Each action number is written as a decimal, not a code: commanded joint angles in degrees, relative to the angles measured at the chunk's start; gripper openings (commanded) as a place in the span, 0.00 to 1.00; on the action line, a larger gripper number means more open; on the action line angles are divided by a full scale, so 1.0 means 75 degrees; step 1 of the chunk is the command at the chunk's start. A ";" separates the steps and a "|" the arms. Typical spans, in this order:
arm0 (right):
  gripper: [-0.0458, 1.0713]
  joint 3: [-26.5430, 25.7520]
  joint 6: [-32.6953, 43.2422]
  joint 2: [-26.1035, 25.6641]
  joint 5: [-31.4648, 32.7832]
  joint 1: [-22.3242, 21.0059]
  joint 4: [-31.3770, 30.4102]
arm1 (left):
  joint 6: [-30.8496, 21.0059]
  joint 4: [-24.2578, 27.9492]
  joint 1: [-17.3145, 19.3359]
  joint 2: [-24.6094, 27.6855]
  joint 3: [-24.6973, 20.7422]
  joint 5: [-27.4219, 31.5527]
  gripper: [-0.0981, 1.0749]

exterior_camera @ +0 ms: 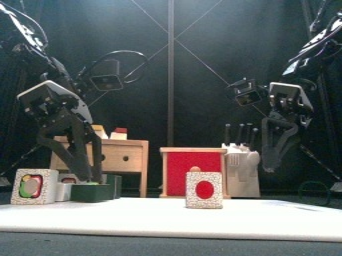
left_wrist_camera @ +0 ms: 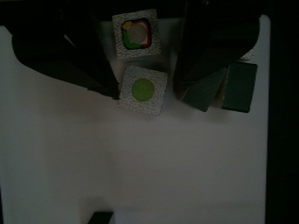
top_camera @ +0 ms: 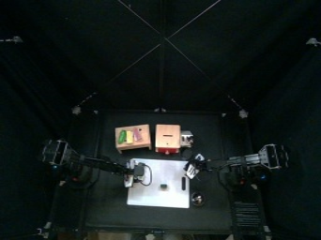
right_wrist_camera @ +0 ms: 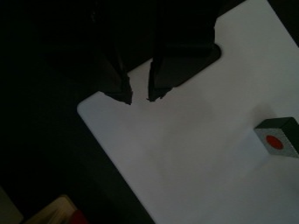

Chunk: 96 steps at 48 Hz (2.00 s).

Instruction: Grab place of cut sushi

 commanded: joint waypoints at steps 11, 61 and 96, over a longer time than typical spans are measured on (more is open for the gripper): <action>0.63 -0.0152 0.0000 -0.0082 -0.0023 0.0035 -0.0059 | 0.0035 0.0316 -0.0188 0.0352 -0.0855 -0.0797 0.84; 0.63 -0.0035 0.0000 -0.0082 -0.0023 0.0141 -0.0164 | 0.0000 -0.0164 -0.0680 0.2883 -0.3234 -0.1441 0.75; 0.63 -0.0047 0.0012 -0.0059 -0.0023 0.0129 -0.0105 | 0.0035 -0.0047 -0.0680 0.2520 -0.3164 -0.1113 0.54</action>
